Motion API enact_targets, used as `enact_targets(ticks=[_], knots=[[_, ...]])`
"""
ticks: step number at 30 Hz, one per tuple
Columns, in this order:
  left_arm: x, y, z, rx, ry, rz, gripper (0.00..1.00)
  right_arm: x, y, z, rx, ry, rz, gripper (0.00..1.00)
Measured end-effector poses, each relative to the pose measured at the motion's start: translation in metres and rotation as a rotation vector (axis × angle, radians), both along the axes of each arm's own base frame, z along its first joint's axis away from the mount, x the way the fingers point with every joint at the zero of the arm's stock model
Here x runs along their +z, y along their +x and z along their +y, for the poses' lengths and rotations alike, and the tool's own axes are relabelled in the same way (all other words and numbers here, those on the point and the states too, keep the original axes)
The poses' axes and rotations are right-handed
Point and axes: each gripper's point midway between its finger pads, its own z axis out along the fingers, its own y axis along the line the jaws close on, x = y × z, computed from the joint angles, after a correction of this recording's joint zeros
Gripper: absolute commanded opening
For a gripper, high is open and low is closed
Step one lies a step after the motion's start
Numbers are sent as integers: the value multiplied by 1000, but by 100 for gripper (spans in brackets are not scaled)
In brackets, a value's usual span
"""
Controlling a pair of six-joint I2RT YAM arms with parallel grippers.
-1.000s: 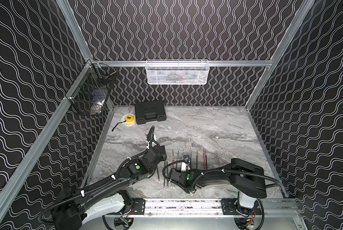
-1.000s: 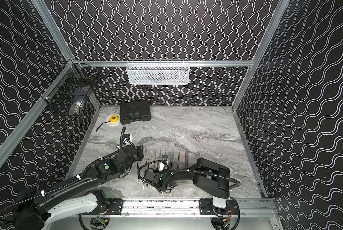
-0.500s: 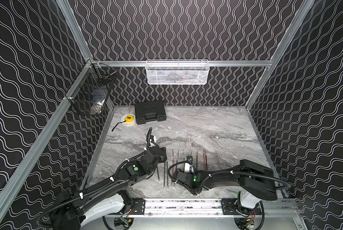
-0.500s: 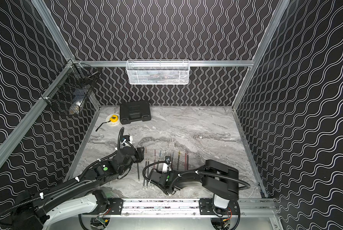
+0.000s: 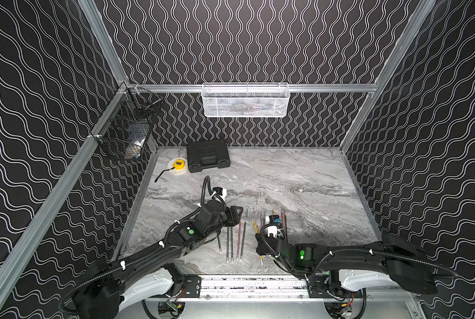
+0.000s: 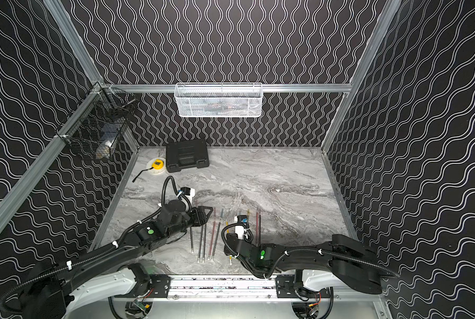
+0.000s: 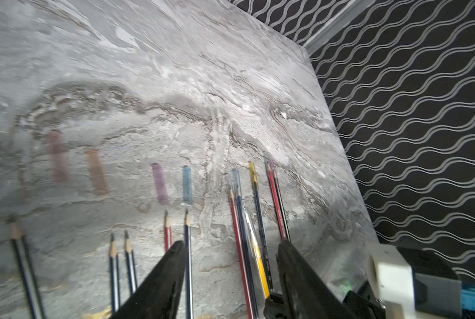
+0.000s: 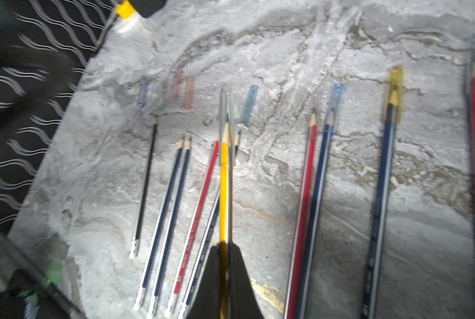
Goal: Remove the protective cover of the pencils
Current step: Pick up the pencil from the center of the board.
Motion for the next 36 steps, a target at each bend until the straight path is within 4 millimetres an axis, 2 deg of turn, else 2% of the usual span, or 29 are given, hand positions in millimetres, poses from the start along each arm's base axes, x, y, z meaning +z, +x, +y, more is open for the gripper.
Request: enact_targets(ticks=[7, 12, 27, 36], knots=[[-2, 5, -11, -50, -77, 21, 57, 18, -5, 10, 76, 81, -45, 0], [-7, 0, -14, -81, -105, 21, 58, 16, -8, 16, 116, 91, -50, 0], [0, -2, -16, -93, -128, 3, 57, 21, -14, 31, 180, 128, -47, 0], [-10, -1, -17, -83, -126, 37, 56, 44, -6, 38, 143, 170, -73, 0]])
